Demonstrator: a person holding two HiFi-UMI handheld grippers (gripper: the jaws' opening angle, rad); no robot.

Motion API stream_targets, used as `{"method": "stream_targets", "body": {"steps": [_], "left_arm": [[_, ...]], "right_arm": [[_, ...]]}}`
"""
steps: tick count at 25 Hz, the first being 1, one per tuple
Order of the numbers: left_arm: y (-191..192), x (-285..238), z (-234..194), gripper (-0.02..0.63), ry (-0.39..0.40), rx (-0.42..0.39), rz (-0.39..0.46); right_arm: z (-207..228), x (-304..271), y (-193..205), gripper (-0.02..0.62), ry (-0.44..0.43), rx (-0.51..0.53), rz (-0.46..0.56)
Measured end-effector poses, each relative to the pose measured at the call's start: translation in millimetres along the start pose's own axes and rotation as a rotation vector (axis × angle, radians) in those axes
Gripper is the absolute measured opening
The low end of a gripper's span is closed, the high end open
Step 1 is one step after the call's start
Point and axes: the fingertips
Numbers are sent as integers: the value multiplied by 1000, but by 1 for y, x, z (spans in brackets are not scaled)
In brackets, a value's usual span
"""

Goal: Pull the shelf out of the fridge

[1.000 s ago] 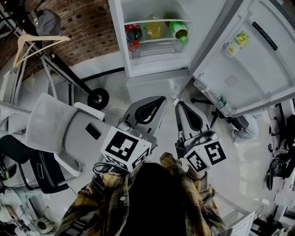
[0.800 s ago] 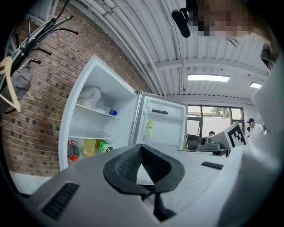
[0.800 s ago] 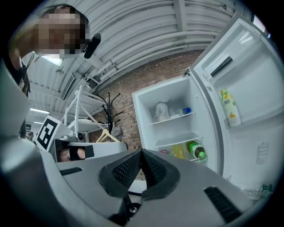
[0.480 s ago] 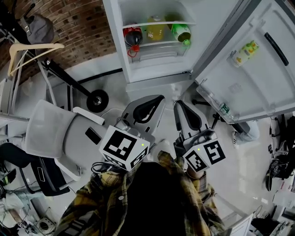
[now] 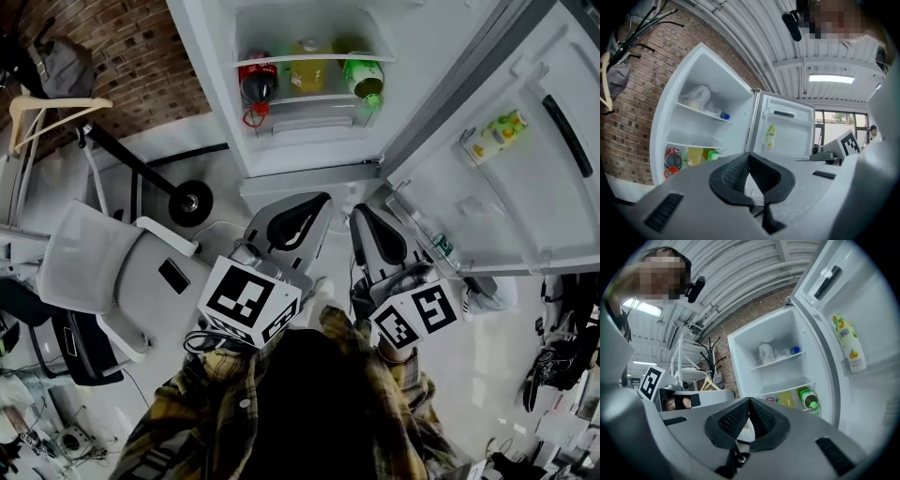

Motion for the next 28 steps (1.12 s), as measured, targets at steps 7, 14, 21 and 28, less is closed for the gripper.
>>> {"method": "stream_targets", "body": {"steps": [7,14,21,28], "left_arm": [[2,-40,6,3,-93,34,36],[10,-62,16,3,-160,66,44],[12,-71,9,3,-211,67,38],[11,-89,-13,3,-220,70,37]], "right_arm": [[44,0,-8,17,-91,13,-36],[68,6,-5,17,-165,15,-75],[75,-4,2,17,-216,-3,-96],[94,-26,0,17,-214,-17,-93]]}}
Point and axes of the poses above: the fingertips, and each gripper's own axes: x backward along the fingers, z to its right, y out of its underside, and after that the axes turned 1 degree about y, right-handed
